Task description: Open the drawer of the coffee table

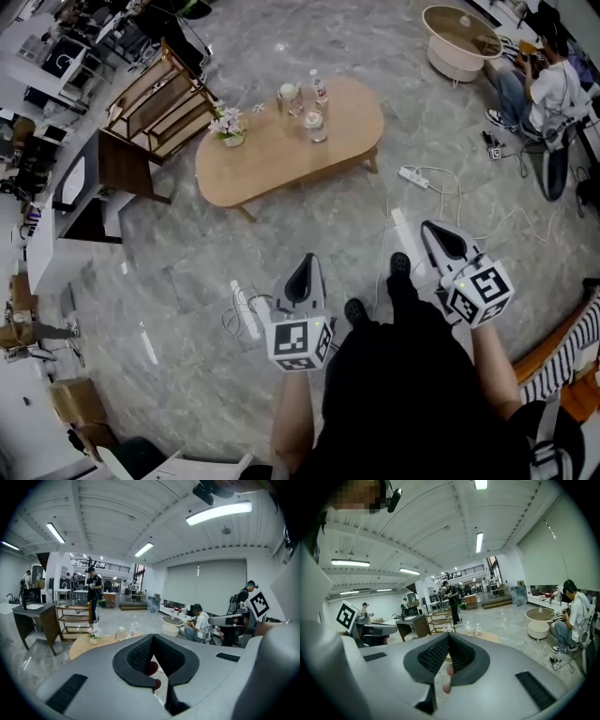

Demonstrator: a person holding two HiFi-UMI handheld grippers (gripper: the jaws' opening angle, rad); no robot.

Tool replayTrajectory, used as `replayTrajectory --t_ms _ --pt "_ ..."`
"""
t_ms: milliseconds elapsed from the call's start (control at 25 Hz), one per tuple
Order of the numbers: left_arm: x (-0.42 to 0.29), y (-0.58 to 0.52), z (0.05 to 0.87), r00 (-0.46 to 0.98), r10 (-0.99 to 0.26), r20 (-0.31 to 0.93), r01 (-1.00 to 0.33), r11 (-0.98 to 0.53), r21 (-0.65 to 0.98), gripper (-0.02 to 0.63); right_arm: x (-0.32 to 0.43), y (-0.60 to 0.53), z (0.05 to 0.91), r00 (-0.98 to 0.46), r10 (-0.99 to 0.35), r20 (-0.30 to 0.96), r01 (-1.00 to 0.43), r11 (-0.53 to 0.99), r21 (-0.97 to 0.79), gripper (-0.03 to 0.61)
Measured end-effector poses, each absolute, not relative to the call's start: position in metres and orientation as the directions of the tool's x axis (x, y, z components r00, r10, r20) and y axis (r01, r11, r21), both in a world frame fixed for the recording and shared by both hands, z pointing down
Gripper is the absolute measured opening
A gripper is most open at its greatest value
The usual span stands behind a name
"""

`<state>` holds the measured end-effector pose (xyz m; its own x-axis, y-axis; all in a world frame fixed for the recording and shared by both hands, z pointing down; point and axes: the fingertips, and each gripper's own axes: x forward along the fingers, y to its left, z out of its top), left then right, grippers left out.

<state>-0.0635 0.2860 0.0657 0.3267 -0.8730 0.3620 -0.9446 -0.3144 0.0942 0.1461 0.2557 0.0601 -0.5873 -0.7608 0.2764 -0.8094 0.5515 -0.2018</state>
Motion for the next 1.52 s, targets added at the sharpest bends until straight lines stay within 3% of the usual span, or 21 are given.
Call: replayTrajectory --t_ms 480,800,1080,1520 --pt "0.016 0.215 0.076 0.244 -0.887 0.391 -0.969 -0.233 0.077 0.005 0.207 0.166 0.076 -0.684 -0.677 0.272 -0.728 0.656 -0.196 0.012" --pt "0.037 0.207 0.114 0.164 -0.847 0.506 -0.987 -0.143 0.080 0.005 0.216 0.148 0.114 -0.751 -0.558 0.353 -0.649 0.721 -0.242 0.012" --pt "0.026 0.206 0.149 0.142 -0.789 0.597 -0.990 -0.109 0.092 0.005 0.202 0.137 0.158 -0.743 -0.508 0.437 -0.651 0.699 -0.294 0.012" --pt "-0.035 0.160 0.174 0.159 -0.791 0.591 -0.984 -0.080 0.158 0.005 0.142 0.101 0.163 -0.702 -0.495 0.511 -0.669 0.705 -0.236 0.012"
